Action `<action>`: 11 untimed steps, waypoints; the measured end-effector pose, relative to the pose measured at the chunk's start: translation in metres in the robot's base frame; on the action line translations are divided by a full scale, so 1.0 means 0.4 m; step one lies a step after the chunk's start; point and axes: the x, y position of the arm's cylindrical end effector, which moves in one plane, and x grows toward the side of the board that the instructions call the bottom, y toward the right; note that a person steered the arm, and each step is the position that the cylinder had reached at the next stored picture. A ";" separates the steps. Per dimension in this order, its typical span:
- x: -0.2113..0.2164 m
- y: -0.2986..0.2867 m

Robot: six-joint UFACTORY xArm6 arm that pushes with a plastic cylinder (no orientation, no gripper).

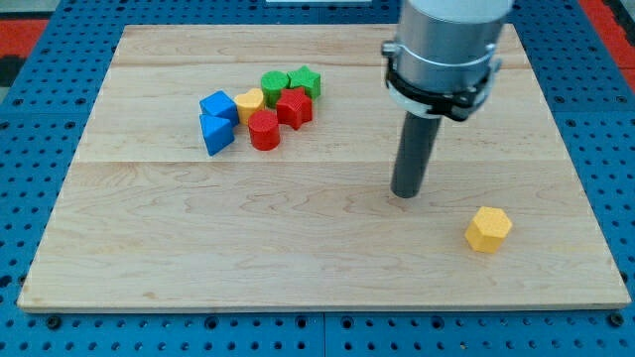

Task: Move the blue cube towards the top left of the board

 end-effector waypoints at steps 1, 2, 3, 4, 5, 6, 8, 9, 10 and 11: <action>-0.013 -0.164; -0.011 -0.317; -0.018 -0.440; -0.029 -0.640; -0.089 -0.705; -0.121 -0.544; -0.220 -0.471; -0.361 -0.581; -0.488 -0.692; -0.507 -0.700</action>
